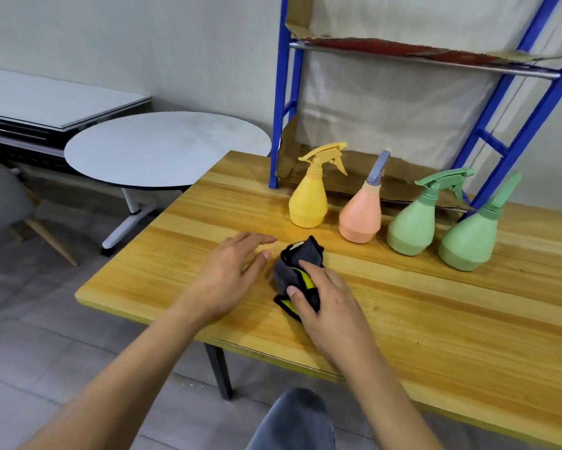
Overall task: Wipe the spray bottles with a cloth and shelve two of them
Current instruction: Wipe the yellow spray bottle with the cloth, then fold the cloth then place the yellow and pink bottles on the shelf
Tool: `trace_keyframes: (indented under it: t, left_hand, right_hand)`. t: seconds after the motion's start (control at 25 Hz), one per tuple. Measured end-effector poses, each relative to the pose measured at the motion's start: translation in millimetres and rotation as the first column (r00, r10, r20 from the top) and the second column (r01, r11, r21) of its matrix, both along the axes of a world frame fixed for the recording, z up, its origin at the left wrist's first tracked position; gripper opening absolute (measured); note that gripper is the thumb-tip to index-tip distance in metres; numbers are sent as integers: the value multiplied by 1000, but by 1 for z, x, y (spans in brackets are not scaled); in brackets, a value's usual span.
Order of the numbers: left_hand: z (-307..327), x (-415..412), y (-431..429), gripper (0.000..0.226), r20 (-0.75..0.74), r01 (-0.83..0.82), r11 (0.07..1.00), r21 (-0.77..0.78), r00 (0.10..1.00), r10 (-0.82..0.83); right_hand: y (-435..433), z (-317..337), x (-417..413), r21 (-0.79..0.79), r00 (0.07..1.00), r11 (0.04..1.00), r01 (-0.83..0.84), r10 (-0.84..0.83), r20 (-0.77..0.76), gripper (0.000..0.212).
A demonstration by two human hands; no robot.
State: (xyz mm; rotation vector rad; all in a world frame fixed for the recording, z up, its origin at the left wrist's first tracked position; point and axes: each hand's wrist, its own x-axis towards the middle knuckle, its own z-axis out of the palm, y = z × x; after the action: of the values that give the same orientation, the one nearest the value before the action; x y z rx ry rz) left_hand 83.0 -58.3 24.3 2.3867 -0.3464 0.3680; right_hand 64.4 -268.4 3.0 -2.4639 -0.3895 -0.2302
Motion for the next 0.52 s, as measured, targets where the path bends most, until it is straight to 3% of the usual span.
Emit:
trace_keyframes:
  t: [0.2, 0.36, 0.52]
  left_hand:
    - [-14, -52, 31, 33, 6, -41, 999, -5, 999, 41]
    - [-24, -75, 68, 33, -1, -137, 989, -48, 991, 137]
    - [-28, -91, 90, 31, 0, -106, 994, -37, 994, 106]
  right_hand:
    - [67, 7, -15, 26, 996, 997, -77, 78, -45, 67]
    - [89, 11, -33, 55, 963, 970, -237, 242, -121, 76]
    - [80, 9, -36, 43, 956, 960, -277, 279, -84, 65]
